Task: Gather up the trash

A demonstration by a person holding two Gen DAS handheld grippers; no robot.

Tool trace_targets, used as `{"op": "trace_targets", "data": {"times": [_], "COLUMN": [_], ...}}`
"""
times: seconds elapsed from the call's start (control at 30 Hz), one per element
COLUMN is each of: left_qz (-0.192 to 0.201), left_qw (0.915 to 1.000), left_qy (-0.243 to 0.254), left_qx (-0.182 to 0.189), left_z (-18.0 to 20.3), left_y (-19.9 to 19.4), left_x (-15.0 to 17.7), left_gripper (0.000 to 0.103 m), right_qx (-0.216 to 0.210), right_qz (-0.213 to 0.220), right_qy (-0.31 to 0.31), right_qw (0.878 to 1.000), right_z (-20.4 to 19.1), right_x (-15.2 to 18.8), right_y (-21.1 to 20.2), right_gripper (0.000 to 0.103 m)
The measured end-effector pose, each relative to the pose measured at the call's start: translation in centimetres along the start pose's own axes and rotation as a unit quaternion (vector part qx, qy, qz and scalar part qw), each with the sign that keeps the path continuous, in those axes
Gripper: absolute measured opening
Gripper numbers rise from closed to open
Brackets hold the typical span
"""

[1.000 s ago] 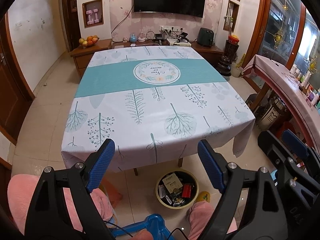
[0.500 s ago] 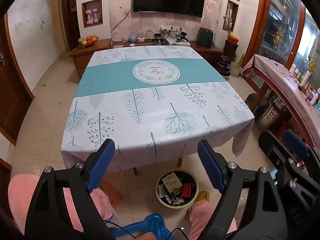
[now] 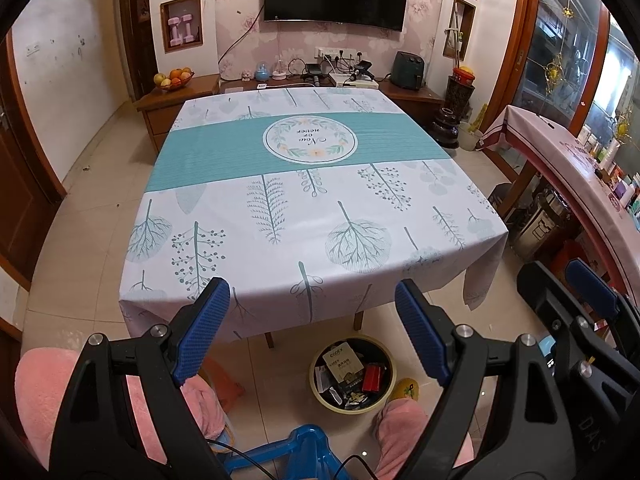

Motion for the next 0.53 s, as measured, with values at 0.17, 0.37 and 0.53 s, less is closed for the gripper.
{"op": "trace_targets", "data": {"times": [0.17,0.37,0.53], "left_qz": [-0.002,-0.009,-0.015], "left_qw": [1.0000,1.0000,0.9999], "left_qy": [0.000,0.003,0.003], "left_qx": [0.000,0.000,0.002], "left_z": [0.0,-0.1,-0.2], "left_y": [0.1,0.7,1.0], "left_x": [0.1,0.4,0.4], "left_gripper": [0.083,0.083,0.083], "right_qx": [0.003,0.007,0.009], "right_qz": [-0.001,-0.007,-0.009], "right_qy": [-0.002,-0.003,-0.004], "right_qw": [1.000,1.000,1.000], "right_z": [0.1,1.2,1.4], "right_x": [0.1,0.9,1.2], "right_y": [0.0,-0.3,-0.4], "right_gripper": [0.072,0.072,0.072]}}
Point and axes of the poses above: each gripper's, at about its wrist camera, not at the fingertips, and y roughly the way its jaws point, z to its right, x to its underside, the point moved 5 cm from there along y, roughly the way its jaws point, and after that the axes turned 3 degrees about -y, right-handed, at the moved point
